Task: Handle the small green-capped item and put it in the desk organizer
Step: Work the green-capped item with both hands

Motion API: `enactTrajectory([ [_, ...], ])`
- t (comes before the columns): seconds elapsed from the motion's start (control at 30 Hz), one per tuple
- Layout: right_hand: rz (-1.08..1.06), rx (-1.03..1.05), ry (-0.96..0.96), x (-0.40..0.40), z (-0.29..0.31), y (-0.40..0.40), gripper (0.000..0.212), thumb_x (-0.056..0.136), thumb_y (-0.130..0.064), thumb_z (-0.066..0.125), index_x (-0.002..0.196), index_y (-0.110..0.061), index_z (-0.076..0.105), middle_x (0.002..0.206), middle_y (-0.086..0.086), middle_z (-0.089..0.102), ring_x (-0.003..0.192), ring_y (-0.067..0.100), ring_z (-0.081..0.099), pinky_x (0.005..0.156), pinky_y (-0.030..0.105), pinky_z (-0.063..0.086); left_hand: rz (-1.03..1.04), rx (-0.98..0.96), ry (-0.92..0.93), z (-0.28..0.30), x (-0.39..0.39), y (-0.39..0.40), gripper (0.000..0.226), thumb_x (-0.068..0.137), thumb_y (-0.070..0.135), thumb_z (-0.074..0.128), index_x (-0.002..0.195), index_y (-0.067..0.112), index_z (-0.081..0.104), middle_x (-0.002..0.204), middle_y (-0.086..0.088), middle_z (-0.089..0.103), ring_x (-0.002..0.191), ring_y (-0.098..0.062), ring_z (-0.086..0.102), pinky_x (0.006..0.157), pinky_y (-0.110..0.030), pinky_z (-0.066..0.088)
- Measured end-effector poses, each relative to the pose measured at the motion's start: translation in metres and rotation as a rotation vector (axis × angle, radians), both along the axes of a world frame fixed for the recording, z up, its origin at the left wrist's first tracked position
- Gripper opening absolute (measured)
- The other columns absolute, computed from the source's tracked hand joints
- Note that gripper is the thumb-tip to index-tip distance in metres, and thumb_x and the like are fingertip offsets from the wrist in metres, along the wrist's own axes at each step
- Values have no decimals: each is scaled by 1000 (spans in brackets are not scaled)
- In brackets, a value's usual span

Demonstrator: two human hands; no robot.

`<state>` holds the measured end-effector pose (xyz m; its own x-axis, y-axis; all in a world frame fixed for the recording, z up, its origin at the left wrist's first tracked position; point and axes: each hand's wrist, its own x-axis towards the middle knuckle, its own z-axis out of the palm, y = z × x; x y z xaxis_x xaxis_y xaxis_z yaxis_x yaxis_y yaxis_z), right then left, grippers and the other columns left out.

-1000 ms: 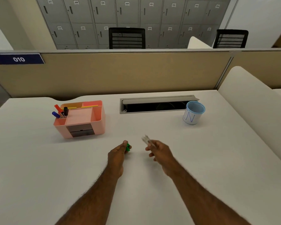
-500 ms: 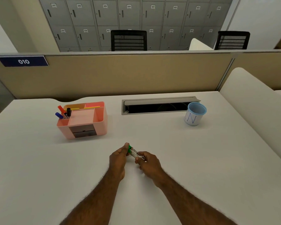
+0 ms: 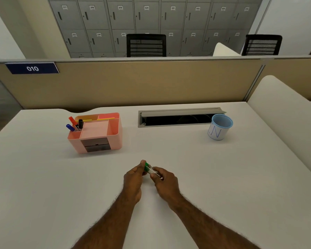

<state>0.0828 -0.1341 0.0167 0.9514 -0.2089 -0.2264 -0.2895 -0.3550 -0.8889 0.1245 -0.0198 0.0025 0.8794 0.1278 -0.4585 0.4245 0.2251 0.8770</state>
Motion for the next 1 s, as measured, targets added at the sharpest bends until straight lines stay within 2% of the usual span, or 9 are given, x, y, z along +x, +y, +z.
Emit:
enactTrajectory([
  [0.1, -12, -38, -32, 0, -1, 4, 36, 89, -31, 64, 125, -23, 64, 114, -7, 71, 95, 4, 61, 90, 20, 47, -4, -3, 5, 2, -2, 0, 25, 84, 39, 67, 89, 18, 78, 95, -1, 76, 92, -18, 66, 72, -23, 44],
  [0.3, -68, 160, 38, -1, 7, 12, 27, 92, -26, 61, 118, -25, 68, 104, -11, 73, 98, 9, 66, 90, 29, 53, -12, -54, -38, 9, -4, 3, 17, 87, 33, 66, 81, 21, 78, 95, -5, 78, 99, -24, 67, 96, -35, 41],
  [0.4, -53, 283, 46, 5, 21, 8, 16, 92, -24, 61, 103, -33, 70, 93, -6, 76, 83, 8, 66, 76, 27, 55, -16, -78, -71, 19, 2, 4, 19, 88, 31, 65, 80, 21, 78, 92, -5, 78, 97, -22, 66, 96, -36, 40],
  [0.5, 25, 342, 102, 11, 30, 3, 17, 92, -25, 61, 107, -26, 68, 94, 0, 76, 73, 7, 61, 65, 21, 48, -25, -58, -94, 24, 6, 6, 20, 88, 31, 65, 82, 17, 78, 91, -5, 77, 94, -20, 65, 91, -33, 41],
  [0.67, 224, -11, 236, 29, 32, -6, 25, 84, -31, 65, 101, -14, 65, 92, 0, 70, 78, 13, 63, 70, 29, 50, -131, 86, -111, 18, 3, 8, 30, 84, 26, 71, 108, 9, 75, 105, -5, 77, 100, -13, 69, 73, -13, 50],
  [0.77, 305, -192, 197, 42, 34, -5, 26, 82, -31, 67, 99, -10, 66, 97, 6, 70, 83, 18, 66, 74, 33, 54, -236, 219, -166, 22, 5, 10, 35, 86, 27, 69, 119, 14, 69, 120, -2, 71, 104, -7, 66, 71, -5, 49],
  [0.87, 321, -336, 60, 60, 40, 4, 27, 81, -24, 67, 100, -6, 63, 100, 11, 68, 91, 27, 63, 80, 37, 51, -209, 486, -230, 34, 18, 25, 44, 93, 38, 57, 130, 15, 61, 133, -3, 64, 117, -14, 60, 95, -17, 41],
  [0.93, 328, -322, -27, 74, 48, 15, 26, 77, -19, 68, 99, -8, 59, 98, 12, 68, 85, 25, 61, 74, 33, 49, -83, 740, -294, 43, 30, 45, 43, 96, 36, 52, 128, 10, 62, 131, -8, 65, 122, -23, 60, 99, -26, 40],
  [1.0, 333, -281, -61, 91, 61, 26, 27, 75, -18, 68, 98, -12, 54, 93, 10, 64, 79, 22, 57, 63, 27, 45, 76, 946, -386, 57, 40, 69, 33, 96, 29, 53, 113, 5, 69, 112, -13, 74, 104, -30, 68, 90, -33, 50],
])
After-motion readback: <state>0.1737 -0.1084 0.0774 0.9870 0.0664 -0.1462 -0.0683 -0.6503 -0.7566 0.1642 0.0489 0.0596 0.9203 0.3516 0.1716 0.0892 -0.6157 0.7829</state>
